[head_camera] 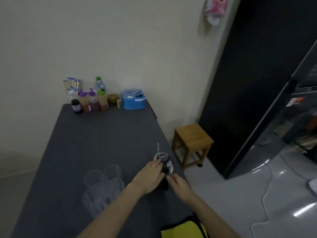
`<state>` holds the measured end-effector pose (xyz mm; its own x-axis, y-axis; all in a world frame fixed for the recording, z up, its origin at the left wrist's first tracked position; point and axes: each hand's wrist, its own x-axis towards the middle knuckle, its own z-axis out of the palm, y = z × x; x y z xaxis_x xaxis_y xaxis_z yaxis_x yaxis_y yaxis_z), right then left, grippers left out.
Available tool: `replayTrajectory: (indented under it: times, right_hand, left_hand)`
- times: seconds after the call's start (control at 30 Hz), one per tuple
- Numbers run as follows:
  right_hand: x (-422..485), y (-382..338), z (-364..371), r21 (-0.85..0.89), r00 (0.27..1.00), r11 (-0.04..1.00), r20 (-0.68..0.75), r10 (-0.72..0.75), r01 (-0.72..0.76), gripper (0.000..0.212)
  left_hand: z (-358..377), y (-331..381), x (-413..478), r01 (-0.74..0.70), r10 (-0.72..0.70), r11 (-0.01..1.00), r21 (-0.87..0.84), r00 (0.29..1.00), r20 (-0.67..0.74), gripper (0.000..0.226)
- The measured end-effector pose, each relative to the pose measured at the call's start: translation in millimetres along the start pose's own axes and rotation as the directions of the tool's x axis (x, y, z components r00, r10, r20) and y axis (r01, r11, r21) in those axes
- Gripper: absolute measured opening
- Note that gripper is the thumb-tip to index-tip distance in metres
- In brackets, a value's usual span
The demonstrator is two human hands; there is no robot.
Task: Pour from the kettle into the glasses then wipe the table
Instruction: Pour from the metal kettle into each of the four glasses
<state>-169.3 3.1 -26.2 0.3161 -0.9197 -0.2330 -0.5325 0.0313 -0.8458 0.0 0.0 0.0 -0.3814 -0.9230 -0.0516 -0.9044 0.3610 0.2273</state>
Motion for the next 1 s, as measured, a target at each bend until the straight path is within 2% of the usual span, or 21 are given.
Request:
replayTrajectory:
  times: [0.13,0.2,0.27,0.37,0.5,0.57,0.63,0.73,0.93,1.0]
  right_hand:
    - [17.2,7.7,3.4,0.137,0.988,0.982,-0.066,0.139,-0.129,0.021]
    - [25.6,13.1,9.0,0.216,0.983,0.961,-0.015,0.182,-0.174,0.022]
    - [32.0,20.3,13.6,0.259,0.989,0.955,0.029,0.142,-0.145,0.025]
    - [32.5,29.0,12.7,0.230,0.992,0.965,0.017,0.124,-0.125,0.030]
    - [28.8,44.6,-4.5,0.298,0.991,0.946,0.021,0.131,-0.131,0.033]
    - [31.3,54.5,-15.8,0.379,0.981,0.908,0.003,0.193,-0.179,0.037]
    - [32.5,61.5,-24.2,0.519,0.951,0.816,-0.019,0.308,-0.254,0.040]
    - [25.9,67.7,-32.0,0.625,0.907,0.731,-0.086,0.412,-0.273,0.037]
    - [21.5,60.3,-31.7,0.708,0.897,0.673,-0.131,0.421,-0.212,0.026]
    - [23.4,57.4,-30.6,0.703,0.903,0.683,-0.139,0.407,-0.200,0.022]
  left_hand:
    - [-3.9,-3.7,10.9,-0.026,0.026,1.000,0.013,0.997,-0.069,0.052]
    - [-1.2,-3.5,19.8,-0.016,0.018,0.999,0.030,0.997,-0.080,0.051]
    - [1.3,-3.8,28.9,0.009,-0.005,0.999,0.054,0.998,-0.070,0.052]
    - [13.1,-3.3,37.9,0.010,-0.009,0.995,0.096,1.000,-0.002,0.052]
    - [31.1,1.9,38.9,-0.008,0.008,0.994,0.109,1.000,-0.007,0.053]
    - [39.2,7.7,36.0,-0.031,0.034,0.994,0.109,0.999,-0.028,0.054]
    - [46.1,13.6,32.3,-0.079,0.087,0.991,0.112,0.994,-0.072,0.056]
    - [56.7,21.4,31.1,-0.115,0.128,0.987,0.109,0.986,-0.111,0.056]
    - [63.0,34.8,35.2,-0.040,0.052,0.994,0.101,0.991,-0.124,0.058]
    - [59.3,35.3,35.3,-0.022,0.037,0.994,0.110,0.990,-0.139,0.059]
